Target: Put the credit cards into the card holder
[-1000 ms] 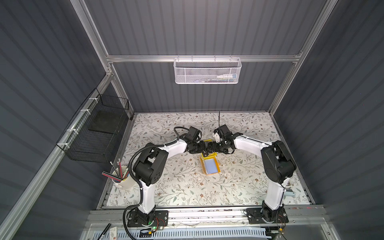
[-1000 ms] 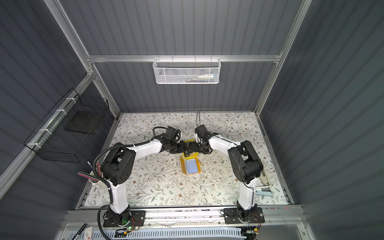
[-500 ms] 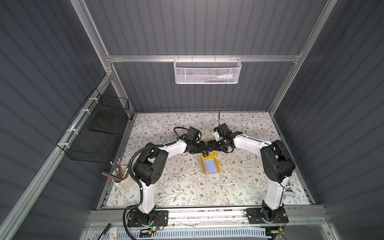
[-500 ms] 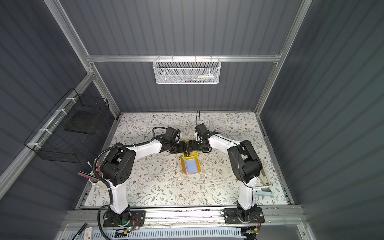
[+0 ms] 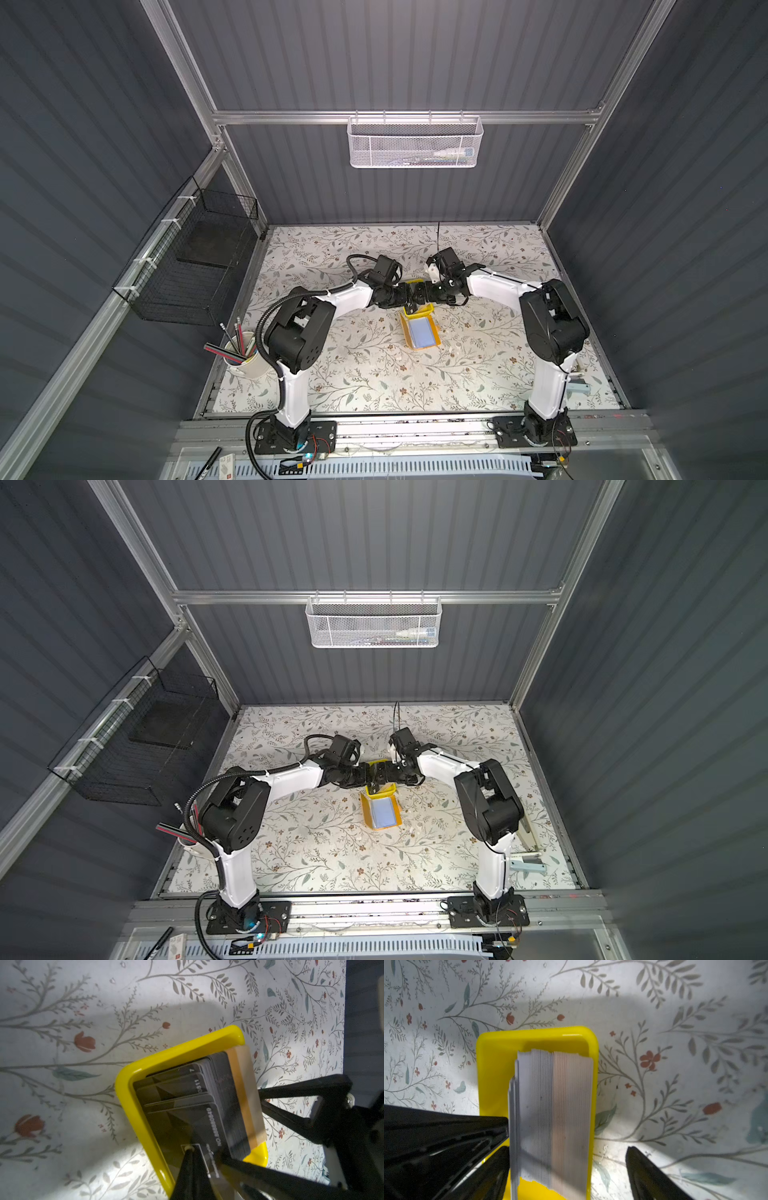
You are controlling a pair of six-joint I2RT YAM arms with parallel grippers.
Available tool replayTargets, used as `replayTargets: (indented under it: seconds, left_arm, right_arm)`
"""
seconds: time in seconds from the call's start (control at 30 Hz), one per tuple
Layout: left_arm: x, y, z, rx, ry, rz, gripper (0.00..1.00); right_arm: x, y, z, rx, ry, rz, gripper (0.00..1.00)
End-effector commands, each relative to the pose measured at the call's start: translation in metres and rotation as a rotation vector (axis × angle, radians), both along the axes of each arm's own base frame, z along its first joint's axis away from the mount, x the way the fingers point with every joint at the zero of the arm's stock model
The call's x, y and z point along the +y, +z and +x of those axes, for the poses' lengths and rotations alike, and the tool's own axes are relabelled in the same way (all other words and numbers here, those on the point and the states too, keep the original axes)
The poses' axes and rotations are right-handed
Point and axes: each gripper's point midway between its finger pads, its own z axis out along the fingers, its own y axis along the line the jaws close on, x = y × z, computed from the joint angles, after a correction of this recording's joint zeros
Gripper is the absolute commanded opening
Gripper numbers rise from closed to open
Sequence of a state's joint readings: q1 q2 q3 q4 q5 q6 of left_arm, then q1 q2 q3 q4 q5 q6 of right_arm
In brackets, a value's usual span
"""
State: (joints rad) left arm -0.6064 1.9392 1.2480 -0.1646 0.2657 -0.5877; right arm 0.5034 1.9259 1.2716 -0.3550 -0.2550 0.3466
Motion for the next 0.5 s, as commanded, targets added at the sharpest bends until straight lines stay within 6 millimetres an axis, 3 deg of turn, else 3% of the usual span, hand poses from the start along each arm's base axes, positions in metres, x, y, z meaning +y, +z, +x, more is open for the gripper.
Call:
replayTargets:
  seconds: [0.0, 0.2, 0.47]
  left_arm:
    - [0.008, 0.01, -0.005, 0.005, 0.014, 0.002, 0.05]
    - [0.006, 0.02, -0.005, -0.021, 0.004, -0.018, 0.07]
    - [0.009, -0.004, -0.009, 0.045, 0.014, 0.026, 0.05]
  right_arm:
    - [-0.003, -0.004, -0.014, 0.009, 0.033, -0.006, 0.89]
    - [-0.005, -0.009, -0.017, 0.02, 0.028, -0.012, 0.89]
    - [-0.005, -0.007, -0.012, 0.009, 0.015, -0.016, 0.89]
